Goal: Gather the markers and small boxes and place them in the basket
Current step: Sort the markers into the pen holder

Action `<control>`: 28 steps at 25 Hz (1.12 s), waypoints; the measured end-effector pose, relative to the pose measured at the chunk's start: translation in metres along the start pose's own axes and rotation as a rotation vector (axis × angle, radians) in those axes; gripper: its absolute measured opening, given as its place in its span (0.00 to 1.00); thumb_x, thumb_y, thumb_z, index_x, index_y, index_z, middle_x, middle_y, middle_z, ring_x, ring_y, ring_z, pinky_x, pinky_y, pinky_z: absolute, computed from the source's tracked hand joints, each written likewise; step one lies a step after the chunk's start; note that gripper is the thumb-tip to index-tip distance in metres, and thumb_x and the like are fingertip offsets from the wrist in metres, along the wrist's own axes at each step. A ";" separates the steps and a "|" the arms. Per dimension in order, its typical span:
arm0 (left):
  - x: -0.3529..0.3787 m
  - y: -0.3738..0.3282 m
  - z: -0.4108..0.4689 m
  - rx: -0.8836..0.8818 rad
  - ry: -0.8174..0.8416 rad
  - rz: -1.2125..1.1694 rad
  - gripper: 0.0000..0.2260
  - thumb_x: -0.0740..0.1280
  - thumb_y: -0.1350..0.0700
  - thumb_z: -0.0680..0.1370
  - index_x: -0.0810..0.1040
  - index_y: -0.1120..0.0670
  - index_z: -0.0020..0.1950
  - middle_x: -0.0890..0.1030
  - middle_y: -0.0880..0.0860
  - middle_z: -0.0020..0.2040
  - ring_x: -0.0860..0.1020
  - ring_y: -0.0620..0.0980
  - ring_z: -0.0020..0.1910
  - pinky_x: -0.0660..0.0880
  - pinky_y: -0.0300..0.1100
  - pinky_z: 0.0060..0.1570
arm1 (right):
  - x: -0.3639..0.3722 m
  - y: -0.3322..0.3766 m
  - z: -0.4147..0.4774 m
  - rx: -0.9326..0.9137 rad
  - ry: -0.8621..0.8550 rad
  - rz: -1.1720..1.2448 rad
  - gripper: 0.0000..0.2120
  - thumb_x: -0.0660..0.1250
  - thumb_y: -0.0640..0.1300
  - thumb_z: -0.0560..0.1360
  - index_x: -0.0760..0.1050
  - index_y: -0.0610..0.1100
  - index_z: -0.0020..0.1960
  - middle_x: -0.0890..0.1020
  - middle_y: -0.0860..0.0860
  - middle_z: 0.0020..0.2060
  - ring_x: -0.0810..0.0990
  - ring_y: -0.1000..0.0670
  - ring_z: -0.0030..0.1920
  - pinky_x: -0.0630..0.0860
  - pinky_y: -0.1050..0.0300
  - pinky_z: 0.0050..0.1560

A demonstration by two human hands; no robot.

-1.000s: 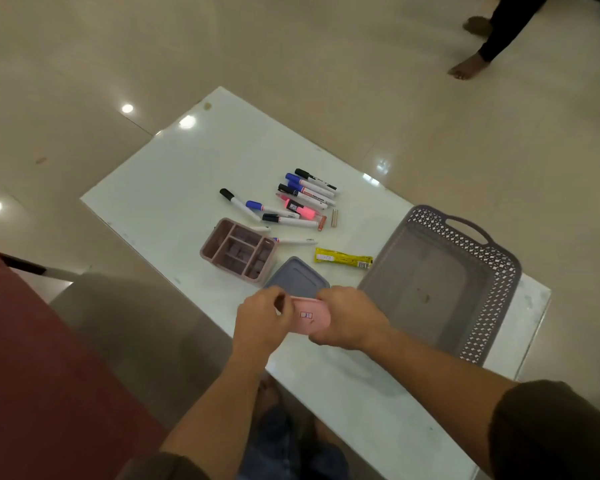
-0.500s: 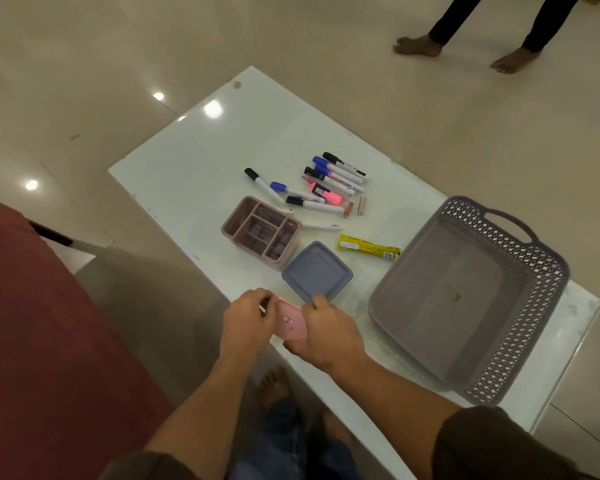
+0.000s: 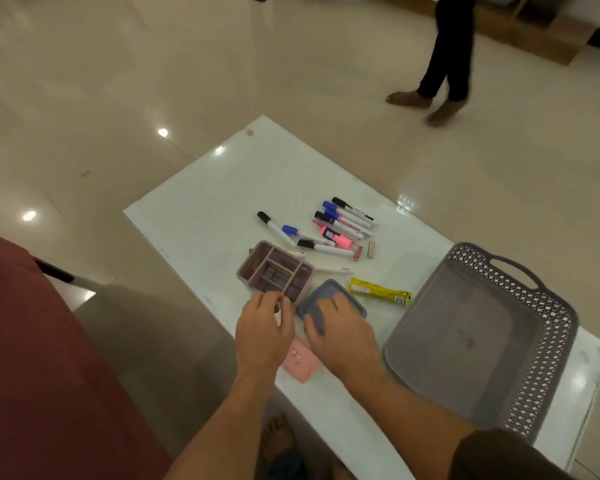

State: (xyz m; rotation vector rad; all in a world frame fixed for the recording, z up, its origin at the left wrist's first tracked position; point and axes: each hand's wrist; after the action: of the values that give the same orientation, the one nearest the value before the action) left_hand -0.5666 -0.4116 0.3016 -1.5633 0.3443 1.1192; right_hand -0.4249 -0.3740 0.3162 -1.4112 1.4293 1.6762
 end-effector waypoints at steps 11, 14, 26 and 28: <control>-0.006 -0.052 0.194 -0.201 0.046 0.113 0.12 0.62 0.52 0.83 0.78 0.53 0.63 0.84 0.53 0.54 0.80 0.53 0.52 0.72 0.41 0.47 | -0.058 -0.020 0.178 0.033 0.138 -0.060 0.11 0.62 0.41 0.78 0.82 0.50 0.50 0.84 0.49 0.45 0.82 0.44 0.45 0.77 0.54 0.40; 0.032 -0.042 0.221 -0.303 0.190 0.126 0.14 0.63 0.54 0.81 0.76 0.55 0.65 0.82 0.56 0.56 0.79 0.55 0.53 0.71 0.43 0.46 | -0.019 -0.014 0.196 -0.016 0.220 -0.145 0.07 0.64 0.38 0.76 0.79 0.46 0.51 0.82 0.46 0.47 0.81 0.43 0.46 0.74 0.54 0.38; 0.090 -0.005 0.280 -0.658 0.359 0.097 0.25 0.71 0.61 0.73 0.65 0.60 0.66 0.78 0.59 0.57 0.80 0.60 0.54 0.74 0.47 0.41 | 0.024 -0.006 0.248 -0.024 0.365 -0.281 0.11 0.67 0.37 0.76 0.76 0.40 0.58 0.74 0.42 0.55 0.78 0.42 0.51 0.71 0.51 0.41; 0.086 -0.005 0.279 -0.573 0.369 0.090 0.18 0.70 0.58 0.73 0.72 0.59 0.60 0.79 0.57 0.54 0.80 0.58 0.50 0.71 0.45 0.38 | 0.021 -0.004 0.252 0.004 0.395 -0.306 0.11 0.67 0.38 0.76 0.76 0.40 0.58 0.73 0.43 0.54 0.78 0.42 0.49 0.70 0.50 0.40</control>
State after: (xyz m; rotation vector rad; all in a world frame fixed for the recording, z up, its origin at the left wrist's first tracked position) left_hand -0.6493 -0.1355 0.2583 -2.2935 0.3588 1.0464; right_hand -0.5210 -0.1451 0.2702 -1.9266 1.3237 1.2491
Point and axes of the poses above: each hand's wrist, its own z-axis towards the middle knuckle, its own x-axis out of the palm, y = z × x
